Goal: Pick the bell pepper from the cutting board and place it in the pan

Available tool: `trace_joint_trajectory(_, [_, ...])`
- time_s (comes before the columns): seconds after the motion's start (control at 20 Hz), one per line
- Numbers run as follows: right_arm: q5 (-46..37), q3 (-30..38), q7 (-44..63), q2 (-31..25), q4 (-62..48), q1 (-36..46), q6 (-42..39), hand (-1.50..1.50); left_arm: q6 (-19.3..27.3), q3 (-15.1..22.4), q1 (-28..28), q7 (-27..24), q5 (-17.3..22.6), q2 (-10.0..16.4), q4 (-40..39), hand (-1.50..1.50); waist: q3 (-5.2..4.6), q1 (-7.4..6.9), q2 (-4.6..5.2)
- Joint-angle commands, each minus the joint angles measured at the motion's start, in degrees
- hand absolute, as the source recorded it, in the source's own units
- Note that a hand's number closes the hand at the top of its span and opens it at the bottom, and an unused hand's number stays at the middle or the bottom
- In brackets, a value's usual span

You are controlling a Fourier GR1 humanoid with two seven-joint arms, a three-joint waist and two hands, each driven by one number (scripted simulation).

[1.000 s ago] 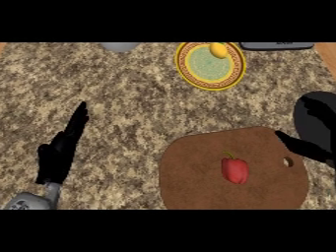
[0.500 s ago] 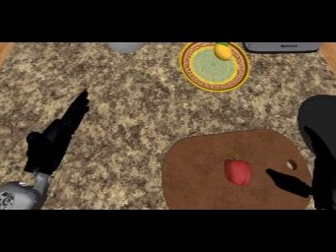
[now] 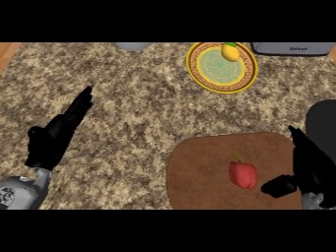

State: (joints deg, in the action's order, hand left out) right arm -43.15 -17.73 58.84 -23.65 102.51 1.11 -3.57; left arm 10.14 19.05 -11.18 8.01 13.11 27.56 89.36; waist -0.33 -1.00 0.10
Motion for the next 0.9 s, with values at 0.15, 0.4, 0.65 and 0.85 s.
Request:
trace_joint_trajectory(0.15, [9.49,-2.02,18.0,5.77,-3.07,9.13,-20.98,-1.5,-0.74,0.03,-1.6,0.93,-0.14,-0.68,0.04,0.0,0.07,-0.82,0.22])
trace_joint_trajectory(0.4, [11.63,-3.57,25.11,11.08,-6.48,13.46,-22.25,-1.5,-0.15,0.63,-1.77,3.61,-1.02,-0.56,2.33,0.0,0.12,-0.95,-0.18])
trace_joint_trajectory(0.65, [10.79,-2.78,24.94,10.8,-10.84,15.04,-23.88,-1.5,0.62,-0.29,-2.04,1.59,-1.31,-2.73,-1.32,0.0,0.14,0.65,0.01])
trace_joint_trajectory(0.85, [8.76,-2.01,26.24,12.74,-15.04,18.49,-24.69,-1.5,-0.19,-0.66,-2.13,1.84,-1.39,-2.13,-0.66,0.0,0.16,0.28,-0.02])
